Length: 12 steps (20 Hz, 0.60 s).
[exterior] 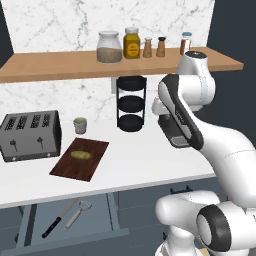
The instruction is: Place the appropriate cutting tool for cutting the potato skin on the cutting board.
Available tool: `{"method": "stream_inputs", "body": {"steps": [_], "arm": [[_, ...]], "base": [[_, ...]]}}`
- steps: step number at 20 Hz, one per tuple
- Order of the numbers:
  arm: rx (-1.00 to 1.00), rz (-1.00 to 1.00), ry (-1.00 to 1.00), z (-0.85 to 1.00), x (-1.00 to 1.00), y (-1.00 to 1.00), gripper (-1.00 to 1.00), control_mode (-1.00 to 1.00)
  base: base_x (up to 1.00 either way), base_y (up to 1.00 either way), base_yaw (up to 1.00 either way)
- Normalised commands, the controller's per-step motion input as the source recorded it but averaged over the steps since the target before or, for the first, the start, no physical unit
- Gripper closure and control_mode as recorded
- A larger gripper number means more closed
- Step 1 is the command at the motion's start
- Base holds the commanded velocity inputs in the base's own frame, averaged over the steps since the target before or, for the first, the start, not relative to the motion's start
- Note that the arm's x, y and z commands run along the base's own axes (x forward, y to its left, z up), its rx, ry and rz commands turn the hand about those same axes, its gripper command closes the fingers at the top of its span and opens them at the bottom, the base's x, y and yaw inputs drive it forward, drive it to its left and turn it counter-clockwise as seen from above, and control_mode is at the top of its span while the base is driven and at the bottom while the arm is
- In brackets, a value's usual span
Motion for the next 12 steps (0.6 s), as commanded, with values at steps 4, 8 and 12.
{"method": "stream_inputs", "body": {"steps": [4, 8, 12], "arm": [[0.00, 0.00, -0.03, 0.00, -0.30, 0.17, -1.00, -1.00], [-0.01, 0.04, 0.00, -0.11, -0.81, 0.71, -1.00, -1.00], [0.00, 0.03, 0.11, -0.40, -0.75, 0.89, -1.00, -1.00]], "base": [[0.00, 0.00, 0.00], [0.00, 0.00, 0.00], [0.00, 0.00, 0.00]]}}
